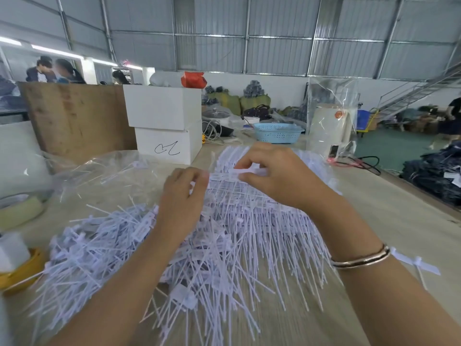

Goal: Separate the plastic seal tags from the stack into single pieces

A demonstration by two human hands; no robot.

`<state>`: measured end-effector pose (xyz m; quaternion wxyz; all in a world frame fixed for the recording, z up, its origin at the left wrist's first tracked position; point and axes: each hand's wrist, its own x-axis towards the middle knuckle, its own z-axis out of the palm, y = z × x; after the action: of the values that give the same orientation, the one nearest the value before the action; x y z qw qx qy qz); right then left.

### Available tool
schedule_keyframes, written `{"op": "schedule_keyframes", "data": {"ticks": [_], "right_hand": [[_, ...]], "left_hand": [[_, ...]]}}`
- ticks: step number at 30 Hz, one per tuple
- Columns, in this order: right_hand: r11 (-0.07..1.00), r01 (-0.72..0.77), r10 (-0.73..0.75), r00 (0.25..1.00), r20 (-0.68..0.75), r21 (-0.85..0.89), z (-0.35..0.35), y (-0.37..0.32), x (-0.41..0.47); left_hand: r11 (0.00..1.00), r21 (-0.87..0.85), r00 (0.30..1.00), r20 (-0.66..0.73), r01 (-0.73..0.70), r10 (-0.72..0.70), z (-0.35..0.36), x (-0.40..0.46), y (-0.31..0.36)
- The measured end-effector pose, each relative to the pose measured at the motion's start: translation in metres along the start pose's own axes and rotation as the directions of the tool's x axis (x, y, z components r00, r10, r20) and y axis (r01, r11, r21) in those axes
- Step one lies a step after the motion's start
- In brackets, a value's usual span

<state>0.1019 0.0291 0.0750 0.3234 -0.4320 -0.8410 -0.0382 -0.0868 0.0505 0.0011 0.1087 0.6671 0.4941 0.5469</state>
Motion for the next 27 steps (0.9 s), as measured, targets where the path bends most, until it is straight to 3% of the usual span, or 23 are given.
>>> {"op": "schedule_keyframes", "data": {"ticks": [2,4,9,13,19,22,25,27], "right_hand": [[1.0,0.026,-0.026,1.0,0.01,-0.014,0.004,-0.001,0.0],[0.999,0.039,-0.04,0.999,0.021,0.023,0.008,-0.003,0.0],[0.985,-0.116,0.087,0.973,0.212,0.128,0.002,0.003,-0.003],[0.985,-0.169,0.171,0.935,0.31,-0.033,0.0,0.008,-0.004],[0.987,-0.162,0.154,0.937,0.314,-0.002,0.003,0.006,-0.003],[0.988,-0.154,0.151,0.958,0.243,-0.008,0.006,0.006,-0.004],[0.991,-0.136,0.133,0.979,0.153,0.011,0.012,0.005,-0.003],[0.994,-0.105,0.106,0.99,0.097,-0.012,0.018,0.003,-0.002]], "left_hand": [[0.91,-0.355,0.954,0.277,0.214,-0.116,0.002,-0.001,0.02],[0.892,-0.371,0.905,0.415,0.258,-0.089,0.006,-0.002,0.029],[0.897,-0.394,0.951,0.297,0.201,-0.082,0.01,-0.005,0.025],[0.923,-0.354,0.965,0.258,0.148,-0.056,0.009,-0.005,0.023],[0.918,-0.353,0.959,0.272,0.181,-0.085,0.013,-0.006,0.026],[0.916,-0.347,0.955,0.278,0.203,-0.106,0.014,-0.005,0.028],[0.805,-0.467,0.916,0.334,0.366,-0.223,0.014,-0.003,0.027],[0.628,-0.58,0.852,0.413,0.519,-0.322,0.014,-0.003,0.028]]}}
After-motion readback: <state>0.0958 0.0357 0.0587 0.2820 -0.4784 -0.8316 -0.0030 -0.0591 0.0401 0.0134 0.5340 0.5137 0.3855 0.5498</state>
